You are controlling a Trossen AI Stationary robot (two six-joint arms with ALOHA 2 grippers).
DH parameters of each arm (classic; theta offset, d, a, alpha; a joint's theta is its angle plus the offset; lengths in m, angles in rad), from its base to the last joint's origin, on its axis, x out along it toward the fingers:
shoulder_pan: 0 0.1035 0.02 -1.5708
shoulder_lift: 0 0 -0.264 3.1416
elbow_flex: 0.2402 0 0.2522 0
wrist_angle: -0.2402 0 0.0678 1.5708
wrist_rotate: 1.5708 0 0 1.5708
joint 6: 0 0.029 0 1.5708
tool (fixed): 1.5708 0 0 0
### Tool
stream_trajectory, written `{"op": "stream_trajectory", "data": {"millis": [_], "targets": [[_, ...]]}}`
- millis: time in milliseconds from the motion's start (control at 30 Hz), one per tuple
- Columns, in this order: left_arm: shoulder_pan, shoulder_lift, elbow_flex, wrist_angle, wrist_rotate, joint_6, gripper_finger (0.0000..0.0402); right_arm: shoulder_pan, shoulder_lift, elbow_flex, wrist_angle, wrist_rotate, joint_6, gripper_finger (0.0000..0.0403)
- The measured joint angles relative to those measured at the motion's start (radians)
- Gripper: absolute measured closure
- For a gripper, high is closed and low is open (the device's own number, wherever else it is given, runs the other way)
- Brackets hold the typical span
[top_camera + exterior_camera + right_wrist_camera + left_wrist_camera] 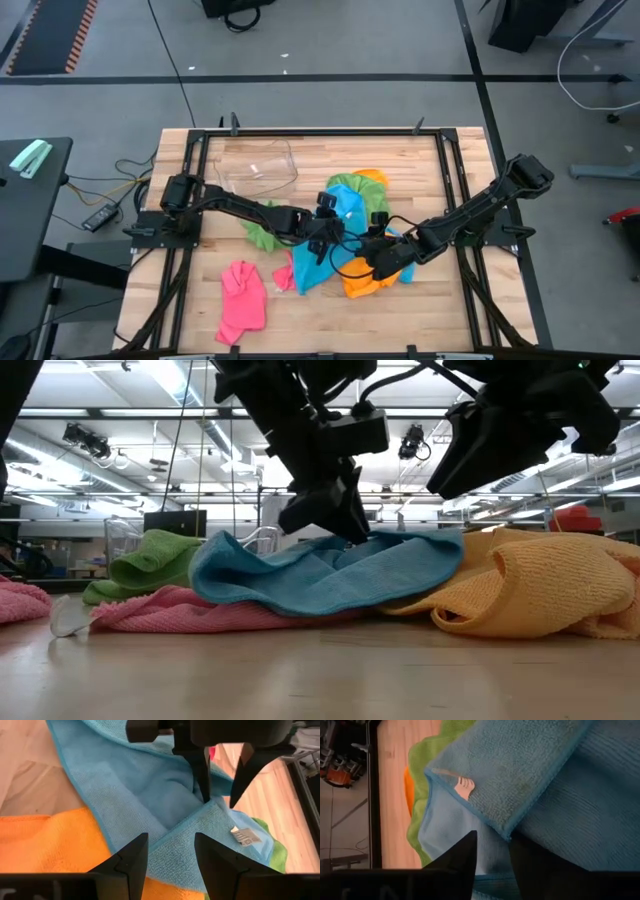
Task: Fold microfiber towels
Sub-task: Fold the left blue microfiber towel
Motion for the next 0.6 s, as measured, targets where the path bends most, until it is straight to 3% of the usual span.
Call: {"op": "stream_trajectory", "data": {"millis": [267, 333, 600], "targets": [[0.0, 0.0, 0.0, 0.047, 0.005, 0.0, 0.0365, 0.0, 0.0, 0.0, 0.024, 0.02, 0.001, 0.0233], [-0.004, -0.005, 0.0, 0.051, 0.047, 0.003, 0.0389, 0.0, 0.0, 0.0, 0.024, 0.04, 0.001, 0.0233], [-0.042, -0.025, 0.0, 0.123, 0.072, -0.011, 0.0395, 0.009, 0.0, 0.0, 0.028, 0.095, 0.055, 0.0233]]}}
